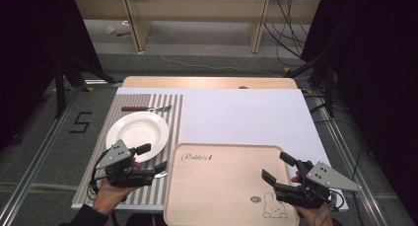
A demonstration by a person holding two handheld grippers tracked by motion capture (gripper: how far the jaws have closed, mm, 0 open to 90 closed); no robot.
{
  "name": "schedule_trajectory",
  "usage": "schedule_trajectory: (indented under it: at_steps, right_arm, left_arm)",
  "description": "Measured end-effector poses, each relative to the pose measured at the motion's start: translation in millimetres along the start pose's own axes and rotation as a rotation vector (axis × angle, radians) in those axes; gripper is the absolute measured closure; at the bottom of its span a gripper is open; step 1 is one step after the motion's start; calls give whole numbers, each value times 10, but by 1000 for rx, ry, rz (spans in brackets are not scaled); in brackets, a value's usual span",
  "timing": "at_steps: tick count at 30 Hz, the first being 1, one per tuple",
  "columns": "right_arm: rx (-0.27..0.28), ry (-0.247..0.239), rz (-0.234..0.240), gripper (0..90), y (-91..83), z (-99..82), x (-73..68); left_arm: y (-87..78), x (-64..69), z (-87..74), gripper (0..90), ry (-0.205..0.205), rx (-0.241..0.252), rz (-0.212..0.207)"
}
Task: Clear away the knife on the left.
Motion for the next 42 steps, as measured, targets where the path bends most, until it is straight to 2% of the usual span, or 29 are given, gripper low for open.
schedule_trajectory:
  at_steps: [7,9,20,31,34,38,42]
  right_arm:
    - [3,0,0,214,4,0,-3]
    - [2,0,0,215,4,0,-2]
    - [3,-2,2,215,1,1,-4]
    - [2,-3,4,215,-1,1,-7]
    - [2,-3,4,215,-1,1,-7]
    - [2,-3,4,215,0,0,-8]
    - [2,-3,4,215,-1,1,-8]
  left_arm:
    - [-6,-26,-9,169,0,-15,14]
    - [-9,-45,-20,170,1,-26,30]
    - [-14,-62,-40,171,11,-56,30]
    - [9,-75,-141,168,28,-167,2]
    - [-4,-107,-175,169,38,-199,9]
    - [-21,-140,-202,166,8,-220,2]
    - [-38,-152,-280,160,13,-300,-26]
Point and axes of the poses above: each handheld gripper's, and its own axes: y roughly forward along the jaws, z roughly out of its top, x roughly to its right, the point moved 7 cm from there along y, roughly forward along the jaws, and after that the axes turned 14 degrees about -z, right-handed, at the moved point
